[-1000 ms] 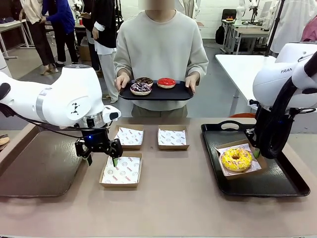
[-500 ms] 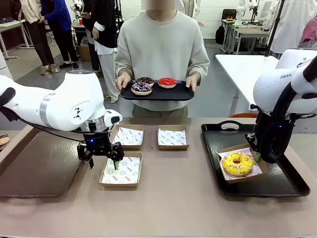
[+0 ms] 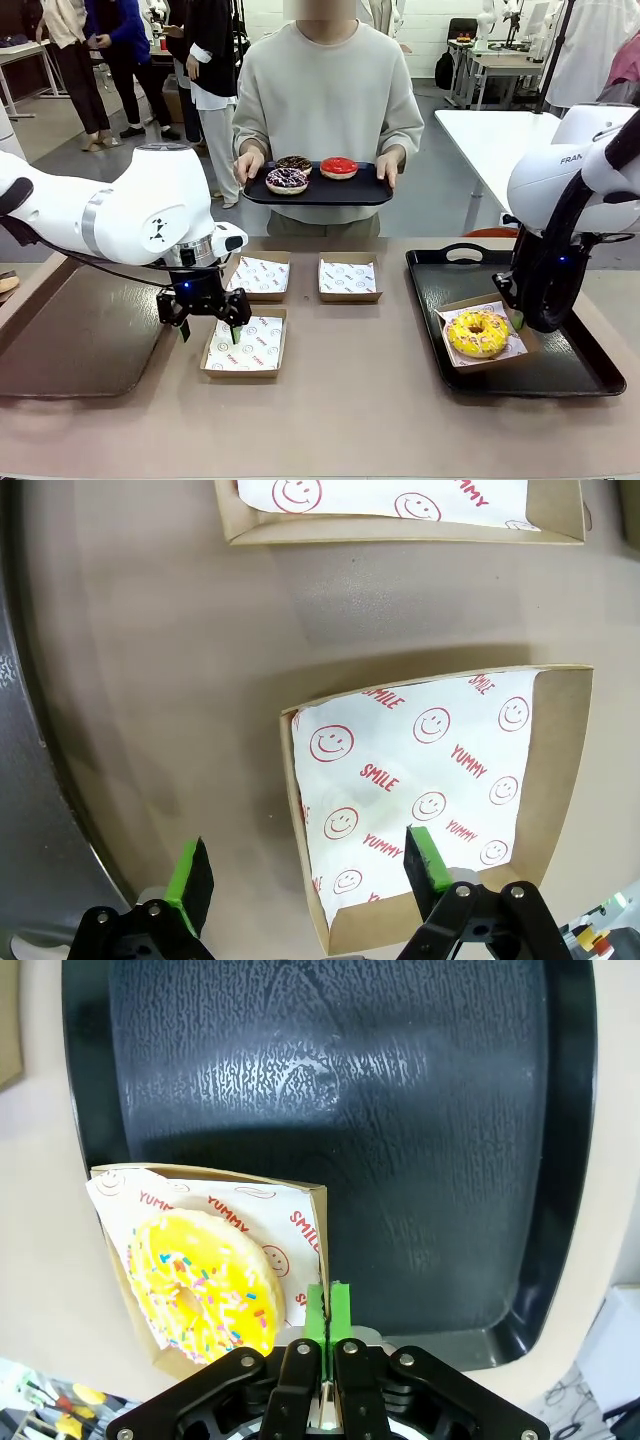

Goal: Individually package the donuts and arrange them on the tray.
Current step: Place the picked Paper togo box on the Handle tray while simultaneously picking up another Paper togo box from the table with the other hand.

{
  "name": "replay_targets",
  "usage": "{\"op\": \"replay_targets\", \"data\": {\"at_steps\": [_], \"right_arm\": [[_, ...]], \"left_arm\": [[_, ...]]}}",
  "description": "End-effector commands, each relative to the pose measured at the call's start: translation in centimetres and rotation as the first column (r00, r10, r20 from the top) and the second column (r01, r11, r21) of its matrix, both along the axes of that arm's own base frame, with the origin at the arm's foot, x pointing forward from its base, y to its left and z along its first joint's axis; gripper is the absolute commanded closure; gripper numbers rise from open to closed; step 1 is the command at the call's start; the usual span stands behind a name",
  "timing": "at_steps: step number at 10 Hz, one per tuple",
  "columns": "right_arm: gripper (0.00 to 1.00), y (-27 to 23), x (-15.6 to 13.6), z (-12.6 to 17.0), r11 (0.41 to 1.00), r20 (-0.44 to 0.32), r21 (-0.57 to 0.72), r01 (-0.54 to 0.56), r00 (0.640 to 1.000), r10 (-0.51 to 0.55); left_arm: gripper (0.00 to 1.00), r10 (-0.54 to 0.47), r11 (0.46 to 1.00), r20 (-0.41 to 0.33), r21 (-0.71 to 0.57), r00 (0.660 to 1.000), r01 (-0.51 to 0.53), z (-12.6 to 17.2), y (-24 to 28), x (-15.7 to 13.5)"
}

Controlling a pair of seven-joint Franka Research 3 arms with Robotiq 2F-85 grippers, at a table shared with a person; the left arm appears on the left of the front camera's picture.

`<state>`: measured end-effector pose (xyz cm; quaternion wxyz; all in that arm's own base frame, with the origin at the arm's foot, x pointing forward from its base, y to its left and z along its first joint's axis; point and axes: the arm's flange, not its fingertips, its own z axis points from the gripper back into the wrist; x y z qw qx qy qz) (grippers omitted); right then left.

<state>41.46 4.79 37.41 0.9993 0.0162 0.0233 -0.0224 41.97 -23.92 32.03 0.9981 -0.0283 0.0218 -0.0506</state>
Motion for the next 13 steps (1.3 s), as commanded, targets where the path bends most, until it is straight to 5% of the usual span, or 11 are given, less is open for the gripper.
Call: {"op": "replay_targets", "data": {"at_steps": [1, 7, 8, 9, 10, 11, 12, 13], "right_arm": [[0.99, 0.32, 0.41, -0.83, 0.999, 0.014, -0.034, 0.026, 1.000, -0.025], [0.99, 0.38, 0.66, -1.64, 0.999, -0.001, -0.036, 0.026, 1.000, -0.026], [0.39, 0.37, 0.62, -1.62, 0.999, -0.005, -0.033, 0.019, 1.000, -0.019], [0.39, 0.35, 0.61, -1.60, 0.999, -0.007, -0.031, 0.018, 1.000, -0.018], [0.00, 0.33, 0.64, -1.54, 0.999, -0.006, -0.028, 0.019, 1.000, -0.019], [0.36, 0.29, 0.68, -1.54, 1.000, -0.007, -0.024, 0.019, 1.000, -0.019], [0.00, 0.25, 0.69, -1.53, 1.000, -0.010, -0.020, 0.017, 1.000, -0.017], [0.00, 0.19, 0.69, -1.52, 1.000, -0.014, -0.017, 0.019, 1.000, -0.019]], "left_arm": [[0.00, -0.010, 1.000, 0.018, 0.021, 1.000, 0.010, -0.26, -0.36, 0.30], [0.00, -0.009, 1.000, 0.024, 0.018, 1.000, 0.009, -0.24, -0.49, 0.56], [0.60, -0.017, 1.000, 0.034, 0.014, 0.999, 0.017, -0.12, -0.48, 0.54], [0.60, -0.018, 1.000, 0.034, 0.016, 0.999, 0.017, 0.02, -0.49, 0.53], [1.00, -0.016, 1.000, 0.035, 0.018, 0.999, 0.015, 0.10, -0.47, 0.57], [0.65, -0.016, 1.000, 0.027, 0.020, 1.000, 0.016, -0.13, -0.47, 0.77], [1.00, -0.013, 1.000, 0.014, 0.018, 1.000, 0.013, -0.53, -0.42, 0.99], [1.00, -0.012, 1.000, 0.009, 0.016, 1.000, 0.012, -0.65, -0.38, 1.07]]}}
